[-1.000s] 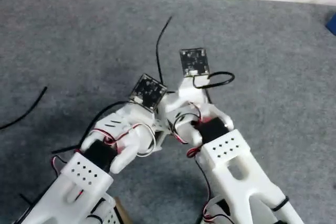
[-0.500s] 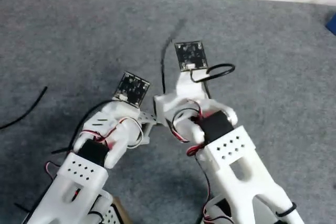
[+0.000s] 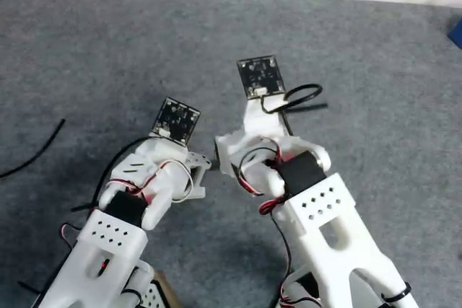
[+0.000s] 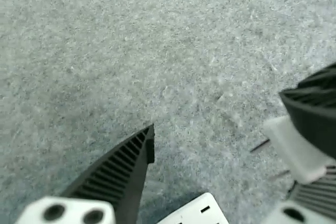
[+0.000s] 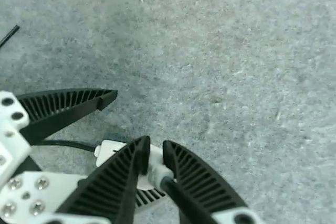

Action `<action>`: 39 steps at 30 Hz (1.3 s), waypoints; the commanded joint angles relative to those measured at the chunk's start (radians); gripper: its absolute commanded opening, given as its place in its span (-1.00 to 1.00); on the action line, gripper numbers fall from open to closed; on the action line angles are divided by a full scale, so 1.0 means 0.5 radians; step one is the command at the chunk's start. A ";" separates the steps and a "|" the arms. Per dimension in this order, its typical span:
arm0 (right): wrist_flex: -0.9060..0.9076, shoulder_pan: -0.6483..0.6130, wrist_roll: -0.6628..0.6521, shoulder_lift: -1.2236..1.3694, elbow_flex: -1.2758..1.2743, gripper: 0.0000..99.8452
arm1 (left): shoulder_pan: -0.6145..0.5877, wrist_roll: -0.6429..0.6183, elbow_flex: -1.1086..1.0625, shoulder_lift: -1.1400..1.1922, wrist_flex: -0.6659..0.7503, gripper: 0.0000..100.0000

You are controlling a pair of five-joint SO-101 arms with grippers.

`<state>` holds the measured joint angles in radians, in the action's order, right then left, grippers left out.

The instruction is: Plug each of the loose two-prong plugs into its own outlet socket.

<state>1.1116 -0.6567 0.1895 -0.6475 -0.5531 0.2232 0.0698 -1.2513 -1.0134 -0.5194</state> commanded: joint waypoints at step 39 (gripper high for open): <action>0.170 0.330 -0.359 0.852 0.554 -0.98 | -0.284 0.543 -0.324 -1.094 -0.374 -0.19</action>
<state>1.1945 -0.5447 0.0821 -0.2194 -0.2478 0.0928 0.3399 -1.4185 -1.5842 -0.7050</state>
